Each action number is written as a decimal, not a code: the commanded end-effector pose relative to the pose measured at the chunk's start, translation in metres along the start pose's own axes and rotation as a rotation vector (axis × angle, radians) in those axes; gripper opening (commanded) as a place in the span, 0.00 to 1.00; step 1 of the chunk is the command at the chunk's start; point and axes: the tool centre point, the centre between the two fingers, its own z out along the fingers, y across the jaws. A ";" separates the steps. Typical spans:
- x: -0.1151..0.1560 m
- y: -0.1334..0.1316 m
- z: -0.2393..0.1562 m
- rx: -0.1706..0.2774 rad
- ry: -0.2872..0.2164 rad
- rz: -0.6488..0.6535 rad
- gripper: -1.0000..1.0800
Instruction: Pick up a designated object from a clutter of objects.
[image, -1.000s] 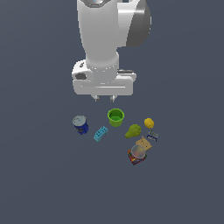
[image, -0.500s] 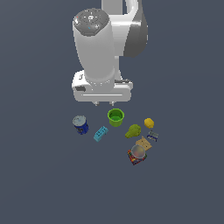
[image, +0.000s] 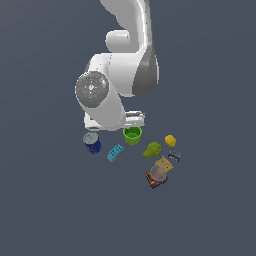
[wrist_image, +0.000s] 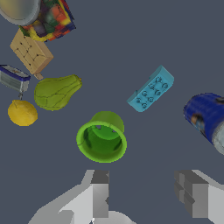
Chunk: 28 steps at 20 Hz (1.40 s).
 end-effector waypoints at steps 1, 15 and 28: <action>0.002 0.003 0.020 0.039 -0.076 -0.019 0.62; 0.002 0.009 0.102 0.254 -0.384 -0.113 0.62; 0.002 0.006 0.111 0.294 -0.423 -0.138 0.62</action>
